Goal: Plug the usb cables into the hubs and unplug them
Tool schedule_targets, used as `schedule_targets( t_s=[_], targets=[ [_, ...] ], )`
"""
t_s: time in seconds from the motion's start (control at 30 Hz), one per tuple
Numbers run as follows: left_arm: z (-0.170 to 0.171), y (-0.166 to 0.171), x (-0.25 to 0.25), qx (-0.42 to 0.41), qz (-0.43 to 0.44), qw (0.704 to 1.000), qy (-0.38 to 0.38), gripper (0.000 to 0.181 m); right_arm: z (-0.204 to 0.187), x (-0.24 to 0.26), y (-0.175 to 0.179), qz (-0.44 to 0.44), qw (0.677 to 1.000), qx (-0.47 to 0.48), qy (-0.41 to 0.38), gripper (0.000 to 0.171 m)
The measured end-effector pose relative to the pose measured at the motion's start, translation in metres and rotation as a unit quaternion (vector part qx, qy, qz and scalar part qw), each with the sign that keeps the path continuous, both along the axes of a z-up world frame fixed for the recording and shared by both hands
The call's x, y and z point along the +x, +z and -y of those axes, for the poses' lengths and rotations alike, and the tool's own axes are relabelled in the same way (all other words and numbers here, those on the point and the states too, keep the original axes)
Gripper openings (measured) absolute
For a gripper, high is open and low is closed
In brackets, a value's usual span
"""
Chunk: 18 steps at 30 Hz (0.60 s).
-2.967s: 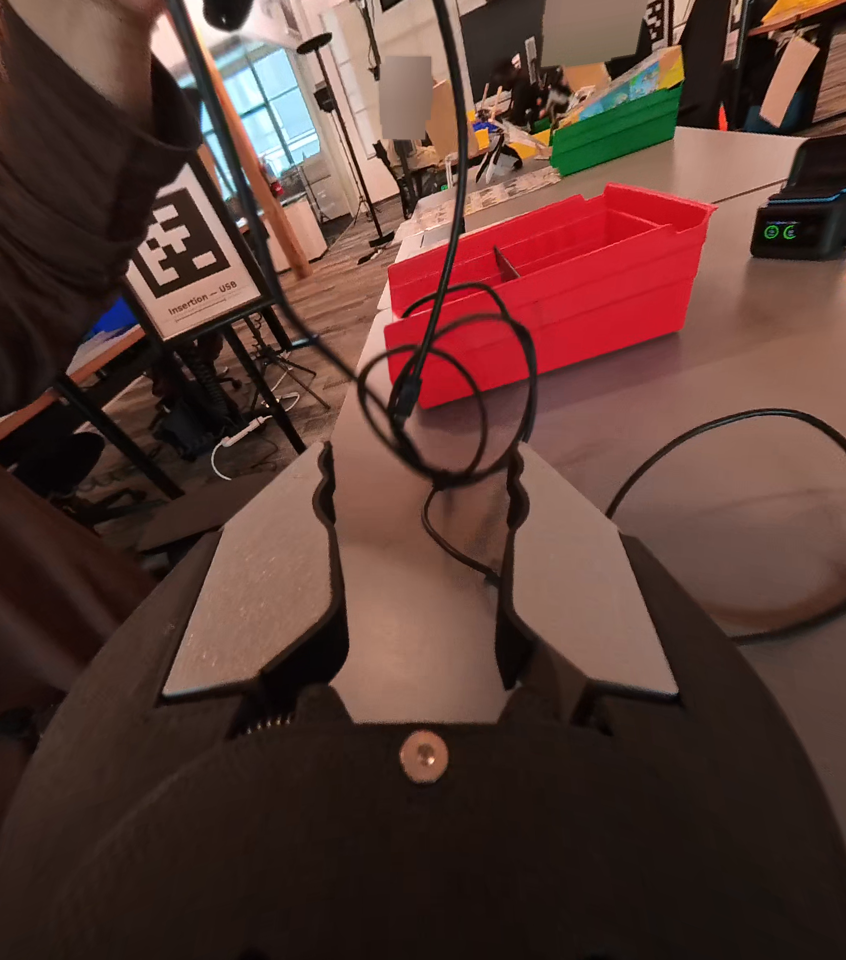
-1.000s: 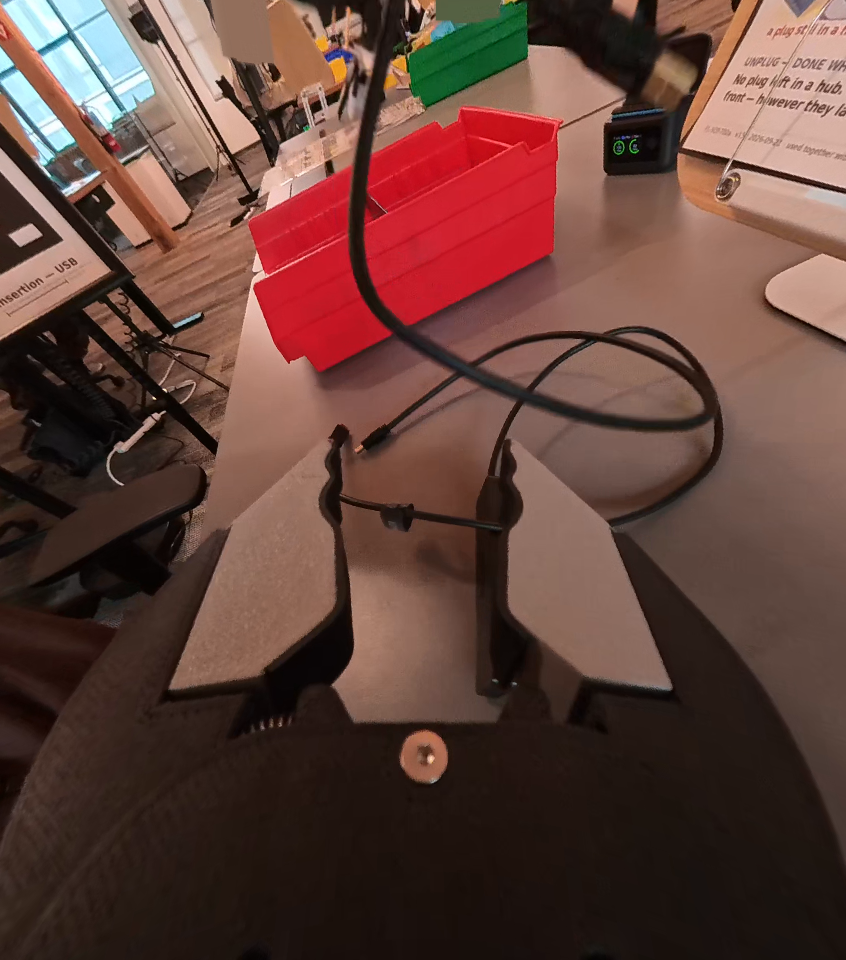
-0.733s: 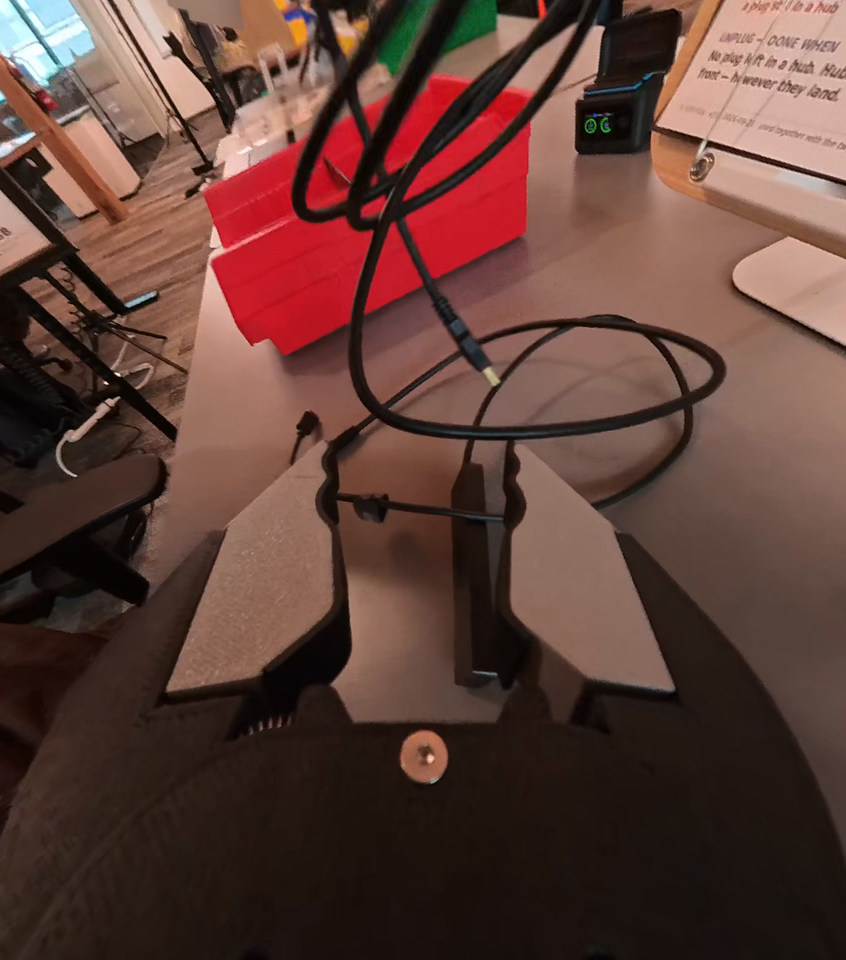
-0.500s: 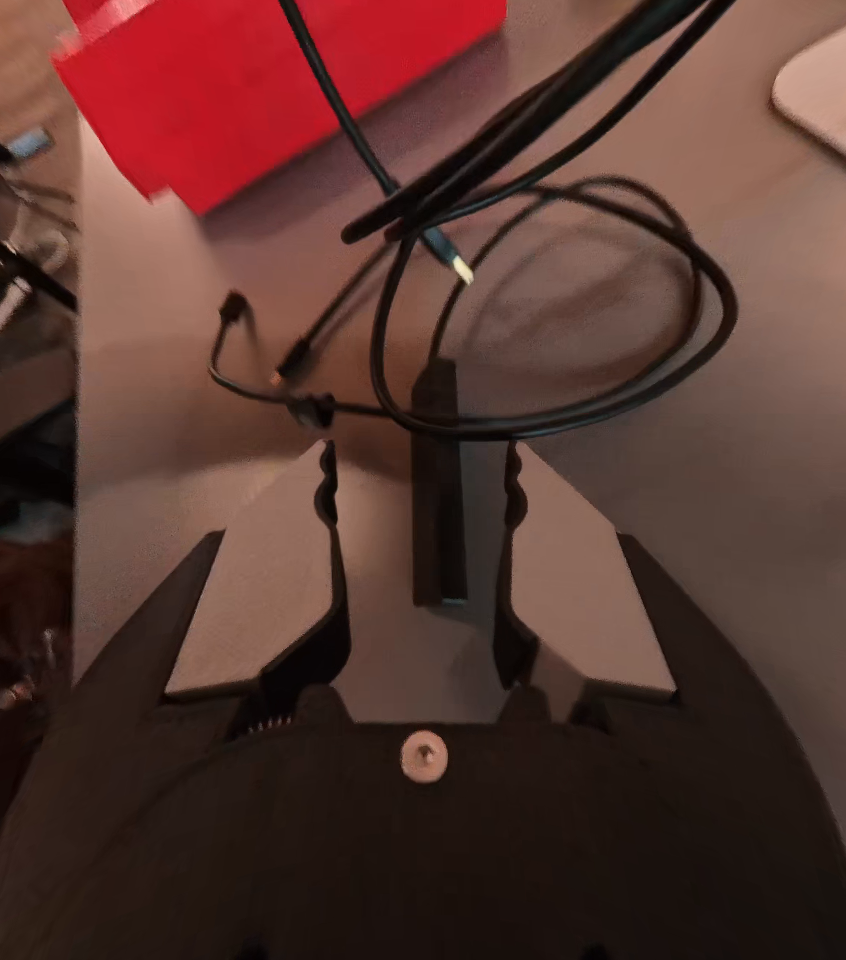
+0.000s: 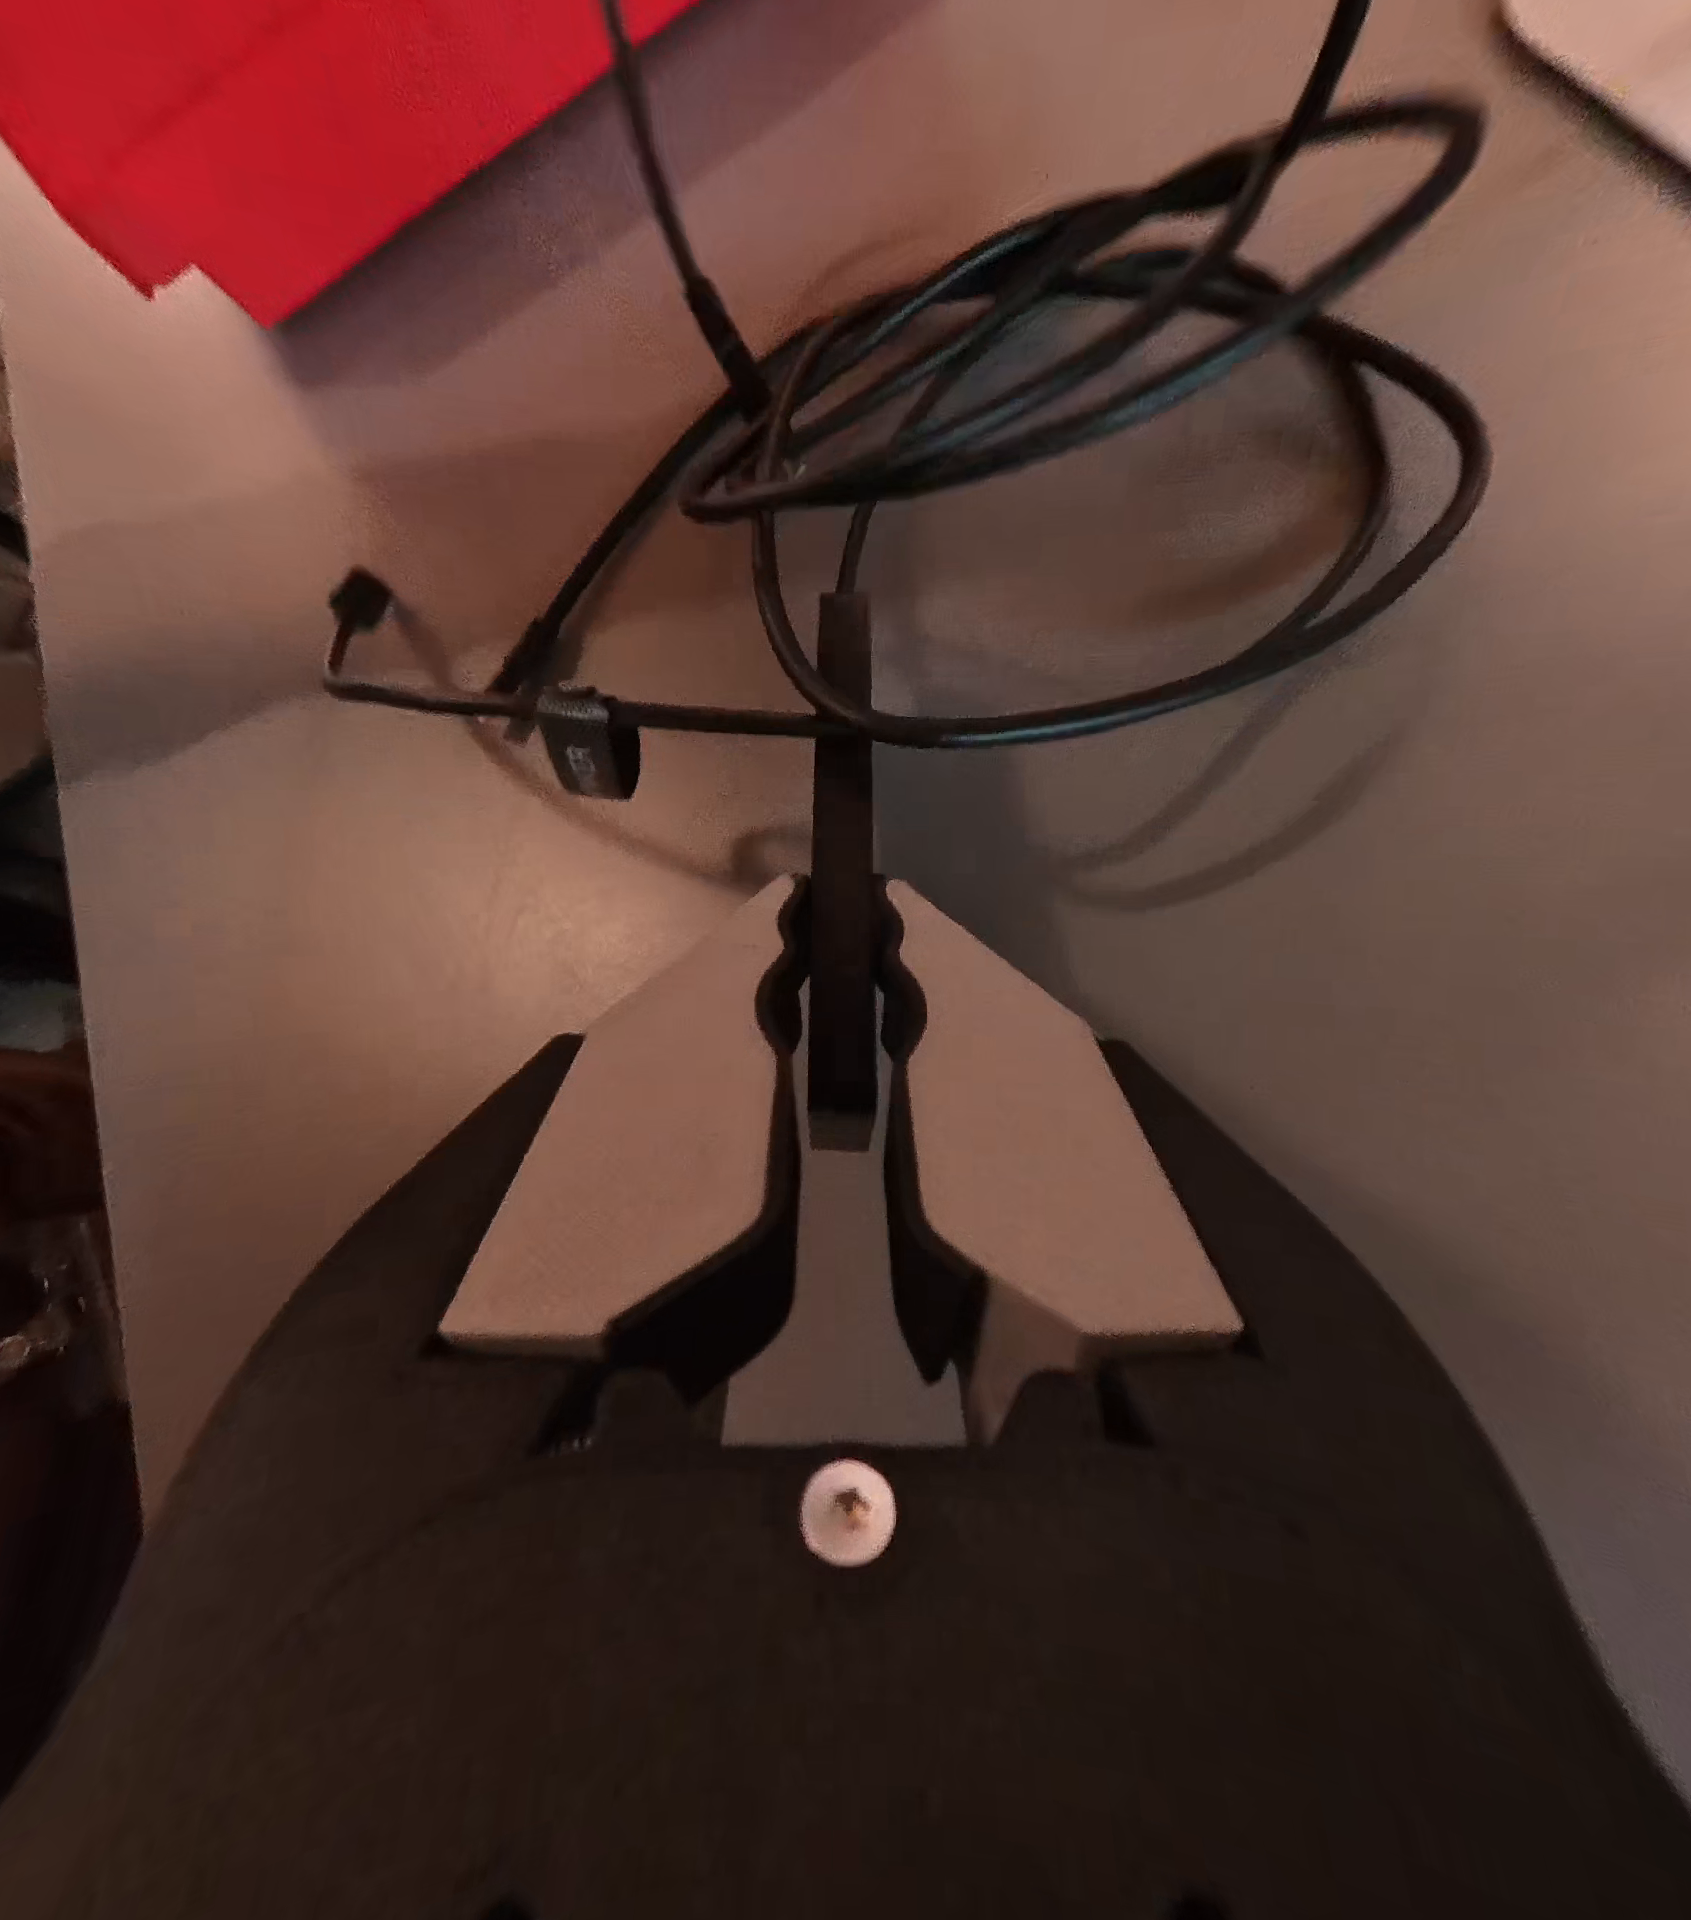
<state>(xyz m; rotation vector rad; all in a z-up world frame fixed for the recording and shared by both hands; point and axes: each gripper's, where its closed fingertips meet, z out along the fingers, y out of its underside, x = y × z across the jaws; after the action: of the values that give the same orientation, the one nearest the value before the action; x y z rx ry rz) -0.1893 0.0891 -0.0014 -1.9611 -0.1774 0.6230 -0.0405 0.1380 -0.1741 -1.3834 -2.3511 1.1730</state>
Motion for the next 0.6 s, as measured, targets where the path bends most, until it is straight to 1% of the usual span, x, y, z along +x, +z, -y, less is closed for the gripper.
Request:
schedule_targets(
  t_s=[0.07, 0.17, 0.2, 0.23, 0.27, 0.3, 0.33, 0.4, 0.43, 0.47, 0.5, 0.57, 0.6],
  targets=[
    [0.018, 0.056, 0.004, 0.063, -0.019, 0.998, 0.005, 0.0, -0.004, -0.002, 0.006, -0.011, 1.0, -0.008, -0.013, 0.007],
    [0.053, 0.153, 0.019, 0.163, -0.054, 0.985, 0.006, 0.0, -0.006, -0.003, 0.016, -0.026, 0.999, -0.032, -0.024, 0.007],
    [0.064, 0.177, 0.026, 0.18, -0.065, 0.982, 0.003, 0.0, -0.006, -0.004, 0.021, -0.036, 0.998, -0.035, -0.022, 0.007],
    [0.07, 0.193, 0.034, 0.181, -0.068, 0.981, -0.005, 0.0, -0.006, -0.004, 0.025, -0.048, 0.998, -0.035, -0.019, 0.007],
    [0.073, 0.199, 0.042, 0.17, -0.061, 0.983, -0.014, 0.0, -0.004, -0.003, 0.03, -0.06, 0.997, -0.035, -0.013, 0.007],
    [0.073, 0.196, 0.051, 0.152, -0.042, 0.987, -0.027, 0.0, -0.002, -0.002, 0.035, -0.071, 0.997, -0.04, -0.007, 0.007],
    [0.068, 0.186, 0.06, 0.126, -0.012, 0.991, -0.045, 0.0, 0.0, -0.001, 0.041, -0.082, 0.996, -0.046, -0.002, 0.007],
    [0.056, 0.144, 0.079, 0.06, 0.053, 0.993, -0.083, 0.0, 0.002, 0.001, 0.054, -0.107, 0.992, -0.065, 0.005, 0.007],
    [0.051, 0.121, 0.085, 0.026, 0.073, 0.993, -0.092, 0.0, 0.003, 0.002, 0.062, -0.124, 0.989, -0.075, 0.008, 0.007],
    [0.048, 0.097, 0.087, -0.003, 0.08, 0.993, -0.089, 0.013, 0.004, 0.005, 0.072, -0.142, 0.986, -0.088, 0.013, 0.007],
    [0.045, 0.071, 0.086, -0.032, 0.083, 0.993, -0.081, 0.032, 0.005, 0.008, 0.084, -0.165, 0.981, -0.102, 0.021, 0.007],
    [0.041, 0.018, 0.09, -0.094, 0.095, 0.987, -0.087, 0.039, 0.005, 0.017, 0.11, -0.217, 0.967, -0.127, 0.032, 0.007],
    [0.037, -0.008, 0.096, -0.117, 0.111, 0.982, -0.102, 0.042, 0.003, 0.02, 0.118, -0.233, 0.962, -0.136, 0.028, 0.007]
  ],
)
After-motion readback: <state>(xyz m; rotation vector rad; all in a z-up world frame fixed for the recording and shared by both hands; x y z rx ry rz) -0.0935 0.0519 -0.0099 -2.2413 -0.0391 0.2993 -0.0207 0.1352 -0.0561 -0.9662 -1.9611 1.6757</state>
